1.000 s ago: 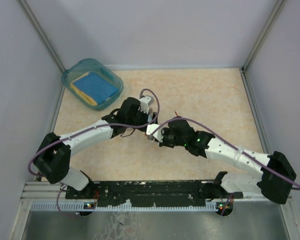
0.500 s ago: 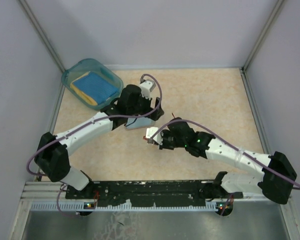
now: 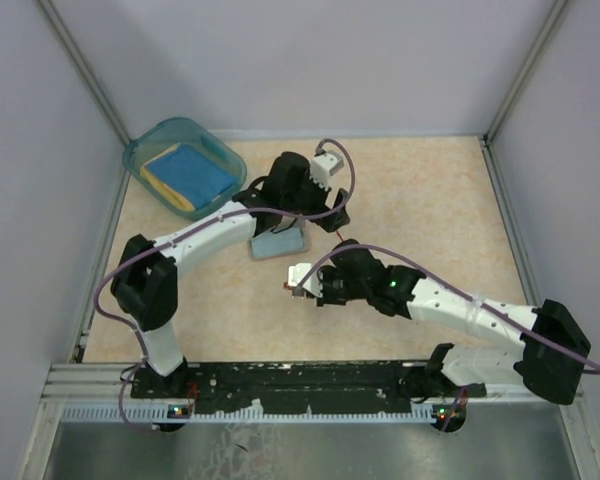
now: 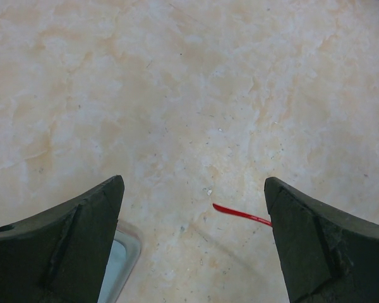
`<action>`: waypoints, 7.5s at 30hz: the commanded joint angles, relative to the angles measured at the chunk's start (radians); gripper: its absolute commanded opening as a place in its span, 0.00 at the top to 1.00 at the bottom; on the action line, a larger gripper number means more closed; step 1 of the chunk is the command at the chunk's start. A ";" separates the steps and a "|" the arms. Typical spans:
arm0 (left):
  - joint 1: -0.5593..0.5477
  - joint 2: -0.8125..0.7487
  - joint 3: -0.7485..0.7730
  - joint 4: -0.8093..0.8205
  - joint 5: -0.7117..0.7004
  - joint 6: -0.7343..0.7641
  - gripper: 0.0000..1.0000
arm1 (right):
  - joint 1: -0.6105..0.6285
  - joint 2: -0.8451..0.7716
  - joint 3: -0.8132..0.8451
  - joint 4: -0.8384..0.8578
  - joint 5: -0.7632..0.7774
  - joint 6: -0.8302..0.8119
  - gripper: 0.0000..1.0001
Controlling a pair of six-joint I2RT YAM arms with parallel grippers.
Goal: Organize the sunglasses
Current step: Fold the sunglasses, then adjust the sunglasses case at the center of the board.
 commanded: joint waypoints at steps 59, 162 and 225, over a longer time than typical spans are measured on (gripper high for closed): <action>-0.110 -0.061 -0.098 -0.282 -0.077 0.107 0.04 | 0.051 0.049 0.085 -0.015 0.145 -0.011 1.00; 0.312 -0.123 -0.824 0.764 -0.154 -0.410 0.00 | -0.326 -0.100 -0.047 0.300 0.386 0.598 1.00; 0.228 -0.192 -0.708 0.642 -0.132 -0.337 0.00 | -0.291 -0.030 0.167 0.100 0.099 0.612 1.00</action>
